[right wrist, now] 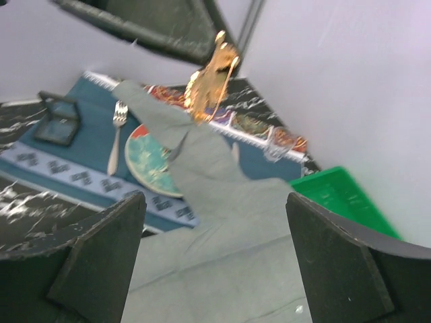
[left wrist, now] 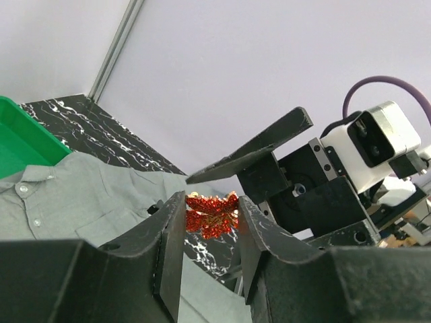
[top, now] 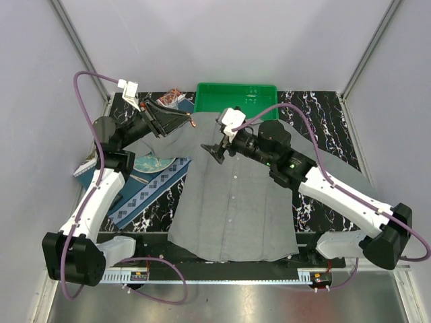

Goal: Pin the brooch onto the clothing
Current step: Pass from the left arm to the right

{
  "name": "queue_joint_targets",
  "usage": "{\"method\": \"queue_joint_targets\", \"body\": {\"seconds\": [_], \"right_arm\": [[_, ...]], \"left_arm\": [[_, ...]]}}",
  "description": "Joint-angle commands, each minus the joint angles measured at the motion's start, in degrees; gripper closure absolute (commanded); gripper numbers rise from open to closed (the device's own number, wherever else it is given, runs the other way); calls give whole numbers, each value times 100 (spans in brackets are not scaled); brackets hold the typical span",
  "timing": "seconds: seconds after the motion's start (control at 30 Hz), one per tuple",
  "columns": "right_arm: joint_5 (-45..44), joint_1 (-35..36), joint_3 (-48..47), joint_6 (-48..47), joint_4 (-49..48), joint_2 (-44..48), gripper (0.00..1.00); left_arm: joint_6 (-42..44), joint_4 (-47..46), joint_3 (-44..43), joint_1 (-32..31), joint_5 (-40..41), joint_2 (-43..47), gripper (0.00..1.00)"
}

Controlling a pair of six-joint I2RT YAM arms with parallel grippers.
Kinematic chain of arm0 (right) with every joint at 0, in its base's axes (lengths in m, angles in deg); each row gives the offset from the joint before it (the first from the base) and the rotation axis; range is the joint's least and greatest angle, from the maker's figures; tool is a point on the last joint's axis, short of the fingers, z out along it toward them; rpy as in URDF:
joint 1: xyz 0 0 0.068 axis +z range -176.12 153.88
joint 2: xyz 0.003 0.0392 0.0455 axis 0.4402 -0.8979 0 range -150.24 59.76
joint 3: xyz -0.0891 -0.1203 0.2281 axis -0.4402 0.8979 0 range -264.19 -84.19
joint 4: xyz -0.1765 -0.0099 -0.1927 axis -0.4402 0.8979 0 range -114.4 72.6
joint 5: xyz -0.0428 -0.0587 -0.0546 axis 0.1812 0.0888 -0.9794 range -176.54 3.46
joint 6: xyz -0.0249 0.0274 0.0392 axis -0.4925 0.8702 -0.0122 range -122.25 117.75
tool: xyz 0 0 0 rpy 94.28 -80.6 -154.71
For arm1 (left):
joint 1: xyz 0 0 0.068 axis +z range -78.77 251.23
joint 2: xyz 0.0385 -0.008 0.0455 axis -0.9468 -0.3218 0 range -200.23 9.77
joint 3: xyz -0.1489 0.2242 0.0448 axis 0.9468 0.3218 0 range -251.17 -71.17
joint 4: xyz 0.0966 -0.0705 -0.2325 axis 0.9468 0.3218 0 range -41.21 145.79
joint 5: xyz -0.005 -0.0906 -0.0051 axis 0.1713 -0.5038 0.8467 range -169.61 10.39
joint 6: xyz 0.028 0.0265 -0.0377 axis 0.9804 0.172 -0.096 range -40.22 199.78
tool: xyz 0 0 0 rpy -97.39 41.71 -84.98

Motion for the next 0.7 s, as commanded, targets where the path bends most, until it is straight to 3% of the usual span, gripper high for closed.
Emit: {"method": "queue_joint_targets", "body": {"seconds": [0.0, 0.1, 0.43, 0.67], "right_arm": [[-902, 115, -28, -363, -1355, -221, 11], [-736, 185, -107, -337, -1531, -309, 16], [-330, 431, -274, -415, -1760, -572, 18], [-647, 457, -591, -547, -1689, -802, 35]], "left_arm": [[-217, 248, 16, -63, 533, 276, 64], [-182, 292, 42, -80, 577, 347, 64], [-155, 389, 86, -106, 674, 382, 64], [-94, 354, 218, -159, 639, 434, 64]]}}
